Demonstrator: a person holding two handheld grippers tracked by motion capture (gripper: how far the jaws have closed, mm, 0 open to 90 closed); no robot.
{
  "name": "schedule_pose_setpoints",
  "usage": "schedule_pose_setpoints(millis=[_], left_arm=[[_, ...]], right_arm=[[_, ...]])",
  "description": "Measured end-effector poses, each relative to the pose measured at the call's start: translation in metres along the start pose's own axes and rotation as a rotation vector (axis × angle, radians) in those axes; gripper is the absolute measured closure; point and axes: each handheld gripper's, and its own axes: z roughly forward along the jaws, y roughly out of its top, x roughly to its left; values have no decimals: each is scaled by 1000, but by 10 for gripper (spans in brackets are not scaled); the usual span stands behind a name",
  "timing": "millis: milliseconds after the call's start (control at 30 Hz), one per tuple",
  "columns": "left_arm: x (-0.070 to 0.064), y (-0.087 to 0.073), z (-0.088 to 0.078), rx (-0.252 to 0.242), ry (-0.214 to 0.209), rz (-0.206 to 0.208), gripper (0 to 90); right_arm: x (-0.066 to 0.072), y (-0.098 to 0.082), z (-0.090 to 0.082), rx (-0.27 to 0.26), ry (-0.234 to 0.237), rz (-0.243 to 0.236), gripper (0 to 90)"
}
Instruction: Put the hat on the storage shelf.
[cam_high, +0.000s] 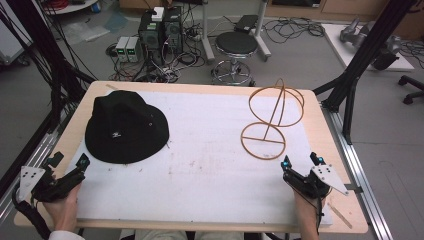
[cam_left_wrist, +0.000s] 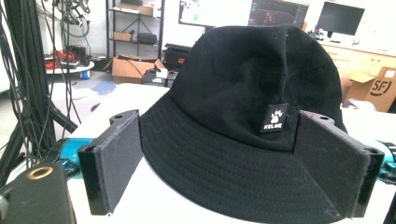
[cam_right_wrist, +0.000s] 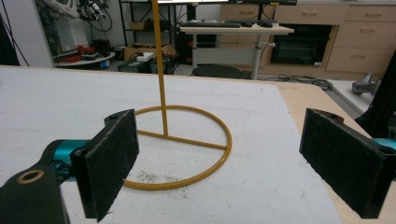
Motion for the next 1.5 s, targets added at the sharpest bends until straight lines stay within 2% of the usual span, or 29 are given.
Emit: schedule_pose_setpoints(millis=[667,800,867,933,1033,1233,1300,1500], left_arm=[[-1,0,1,7,-4,-1,165],[-2,1,1,7,-11,1,165],[-3,1,1,12,-30,-9,165],[-5,4,2,15,-38,-5,166],[-7,10,0,-2,-28,8,174],[-10,25,-6,-8,17,8,199],[-11,30,-8,-11,16,3,199],[-15,41,0,48,-11,35,168]], right_arm=[[0,0,0,7,8,-3,110],[0,-1,0,9,9,0,110],[0,-1,0,10,6,9,110],[0,-1,0,10,6,11,110],[0,-1,0,12,5,14,110],[-1,-2,1,14,15,17,110],[-2,-2,1,12,17,15,110],[-1,-1,0,14,21,14,110]])
